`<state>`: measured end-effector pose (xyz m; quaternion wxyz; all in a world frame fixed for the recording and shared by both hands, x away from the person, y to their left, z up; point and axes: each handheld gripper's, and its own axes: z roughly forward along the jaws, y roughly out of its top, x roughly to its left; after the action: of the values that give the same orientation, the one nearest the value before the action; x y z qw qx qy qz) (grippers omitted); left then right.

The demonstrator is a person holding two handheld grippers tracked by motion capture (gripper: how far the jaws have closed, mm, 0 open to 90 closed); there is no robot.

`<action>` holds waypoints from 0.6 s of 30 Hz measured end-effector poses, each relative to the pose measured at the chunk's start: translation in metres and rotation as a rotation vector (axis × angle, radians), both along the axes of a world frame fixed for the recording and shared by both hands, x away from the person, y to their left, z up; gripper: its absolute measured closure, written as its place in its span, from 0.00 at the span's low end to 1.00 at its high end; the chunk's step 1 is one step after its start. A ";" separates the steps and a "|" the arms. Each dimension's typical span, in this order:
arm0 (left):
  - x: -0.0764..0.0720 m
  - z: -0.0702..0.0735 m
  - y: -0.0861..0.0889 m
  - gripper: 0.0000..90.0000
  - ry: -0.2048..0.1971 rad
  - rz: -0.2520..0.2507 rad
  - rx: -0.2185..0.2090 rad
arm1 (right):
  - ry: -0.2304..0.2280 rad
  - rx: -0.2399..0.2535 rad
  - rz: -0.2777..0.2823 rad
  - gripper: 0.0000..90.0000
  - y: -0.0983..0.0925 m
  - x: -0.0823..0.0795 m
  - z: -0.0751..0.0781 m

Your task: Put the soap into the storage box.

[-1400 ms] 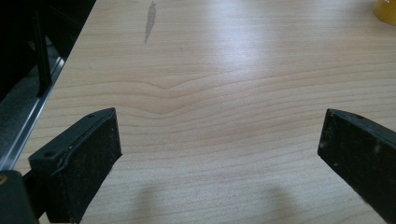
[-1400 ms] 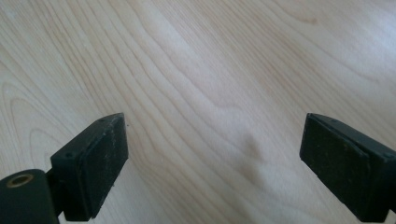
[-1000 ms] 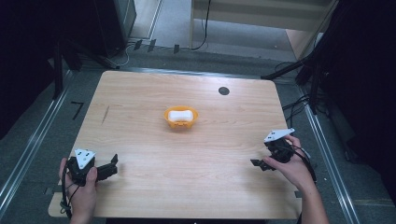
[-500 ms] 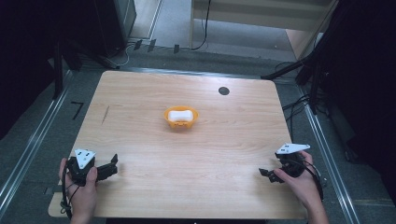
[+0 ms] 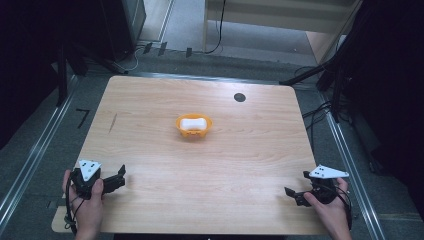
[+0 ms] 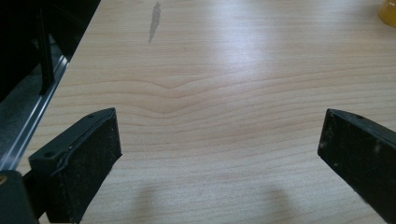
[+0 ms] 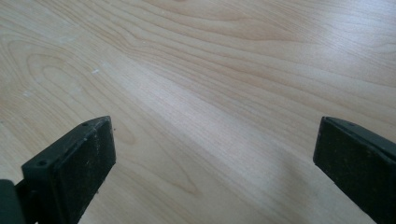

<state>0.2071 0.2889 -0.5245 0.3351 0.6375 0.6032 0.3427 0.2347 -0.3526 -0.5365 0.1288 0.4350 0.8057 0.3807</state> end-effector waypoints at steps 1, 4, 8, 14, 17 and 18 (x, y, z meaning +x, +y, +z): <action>0.000 0.000 0.000 0.00 -0.001 0.001 -0.002 | -0.008 0.004 -0.005 0.00 -0.001 -0.002 -0.001; 0.000 0.000 0.000 0.00 -0.001 0.002 0.001 | -0.023 0.015 -0.019 0.00 -0.004 -0.009 -0.003; 0.000 0.000 0.000 0.00 0.002 0.001 -0.002 | -0.051 0.024 -0.074 0.00 -0.011 -0.018 -0.006; 0.001 0.000 0.001 0.00 0.011 0.003 -0.009 | -0.089 0.074 -0.104 0.00 -0.020 -0.030 -0.014; 0.003 0.000 0.001 0.00 0.025 0.001 -0.007 | -0.124 0.112 -0.124 0.00 -0.022 -0.032 -0.013; 0.003 0.000 0.001 0.00 0.036 0.006 -0.005 | -0.128 0.108 -0.133 0.00 -0.021 -0.033 -0.013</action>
<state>0.2106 0.2895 -0.5249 0.3247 0.6411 0.6118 0.3304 0.2019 -0.3740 -0.5498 0.1812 0.4686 0.7435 0.4413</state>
